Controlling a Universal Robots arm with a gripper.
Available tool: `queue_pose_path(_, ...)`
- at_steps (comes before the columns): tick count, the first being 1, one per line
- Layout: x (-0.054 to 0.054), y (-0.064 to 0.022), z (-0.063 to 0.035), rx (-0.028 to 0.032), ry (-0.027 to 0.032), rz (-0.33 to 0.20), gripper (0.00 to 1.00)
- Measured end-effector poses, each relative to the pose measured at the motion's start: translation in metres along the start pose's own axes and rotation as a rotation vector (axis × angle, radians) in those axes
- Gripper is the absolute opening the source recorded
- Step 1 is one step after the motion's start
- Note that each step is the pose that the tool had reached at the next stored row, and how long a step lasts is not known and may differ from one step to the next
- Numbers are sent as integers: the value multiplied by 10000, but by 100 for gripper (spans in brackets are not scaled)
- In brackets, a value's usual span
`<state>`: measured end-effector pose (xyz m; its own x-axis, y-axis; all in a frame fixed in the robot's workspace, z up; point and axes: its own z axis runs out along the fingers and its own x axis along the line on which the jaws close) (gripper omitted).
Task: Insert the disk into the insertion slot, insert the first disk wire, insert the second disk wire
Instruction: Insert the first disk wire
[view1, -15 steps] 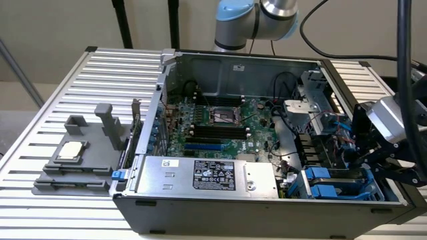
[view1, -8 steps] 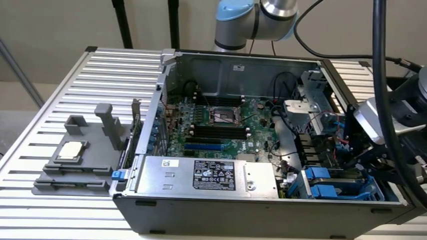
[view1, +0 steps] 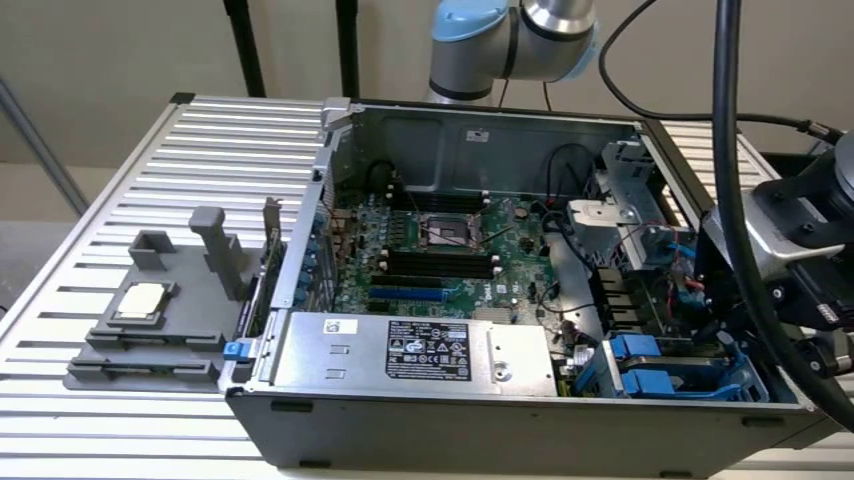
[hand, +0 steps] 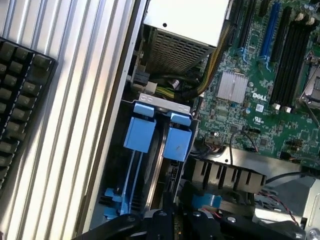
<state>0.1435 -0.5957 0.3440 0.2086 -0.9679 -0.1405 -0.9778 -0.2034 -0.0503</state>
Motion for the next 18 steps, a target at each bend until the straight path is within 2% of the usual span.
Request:
queue_pose_path(5,0,1,0,42,105,420,16)
queue_pose_path(12,-14,67,-1,74,149,690,16)
queue_pose_path(18,-21,107,8,124,240,1026,16)
